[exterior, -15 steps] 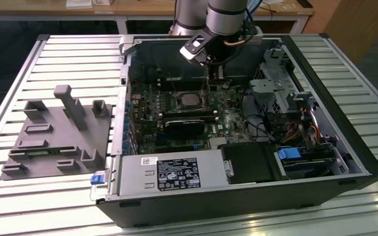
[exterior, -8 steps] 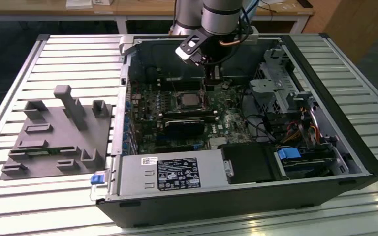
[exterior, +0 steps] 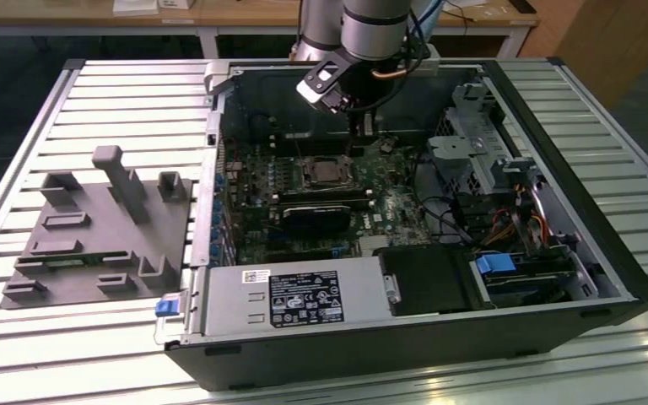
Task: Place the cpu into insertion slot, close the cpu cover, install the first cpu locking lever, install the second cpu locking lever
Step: 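Close the cpu cover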
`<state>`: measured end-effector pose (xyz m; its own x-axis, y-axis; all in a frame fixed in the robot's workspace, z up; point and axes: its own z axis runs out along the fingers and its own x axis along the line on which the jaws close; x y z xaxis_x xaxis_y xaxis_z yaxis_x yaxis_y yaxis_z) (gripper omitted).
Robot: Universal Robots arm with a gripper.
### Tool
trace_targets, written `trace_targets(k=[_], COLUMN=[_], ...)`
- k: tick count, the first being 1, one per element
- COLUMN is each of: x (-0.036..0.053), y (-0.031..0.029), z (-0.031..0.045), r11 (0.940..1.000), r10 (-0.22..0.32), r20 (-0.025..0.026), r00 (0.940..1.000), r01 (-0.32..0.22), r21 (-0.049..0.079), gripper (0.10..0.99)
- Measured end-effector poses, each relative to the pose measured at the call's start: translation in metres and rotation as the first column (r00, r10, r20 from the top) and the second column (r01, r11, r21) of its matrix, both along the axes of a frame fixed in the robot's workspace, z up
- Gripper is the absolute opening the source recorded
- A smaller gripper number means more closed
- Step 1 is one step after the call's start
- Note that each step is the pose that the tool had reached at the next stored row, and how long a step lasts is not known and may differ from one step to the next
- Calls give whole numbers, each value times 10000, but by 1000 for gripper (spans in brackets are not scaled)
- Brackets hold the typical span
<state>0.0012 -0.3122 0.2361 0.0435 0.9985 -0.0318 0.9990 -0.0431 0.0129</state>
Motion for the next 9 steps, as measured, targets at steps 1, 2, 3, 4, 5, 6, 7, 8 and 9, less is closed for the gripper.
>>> trace_targets(k=[1,2,3,4,5,6,7,8,9], x=[-12,-31,-56,-85,-119,-154,-188,-221,-251], y=[0,0,0,0,0,0,0,0,0], z=[0,0,0,-1,0,-1,-2,-3,-5], r11=[10000,10000,10000,10000,10000,10000,10000,10000,10000], r10=[0,-1,-1,0,0,-1,0,-1,-2], r20=[16,40,67,96,125,153,177,197,213], r00=[10000,10000,10000,10000,9999,9999,9998,9998,9998], r01=[0,1,1,0,0,1,0,1,2], r21=[0,0,-1,0,-2,-2,-2,-1,-1], gripper=[102,102,102,102,102,102,102,102,102])
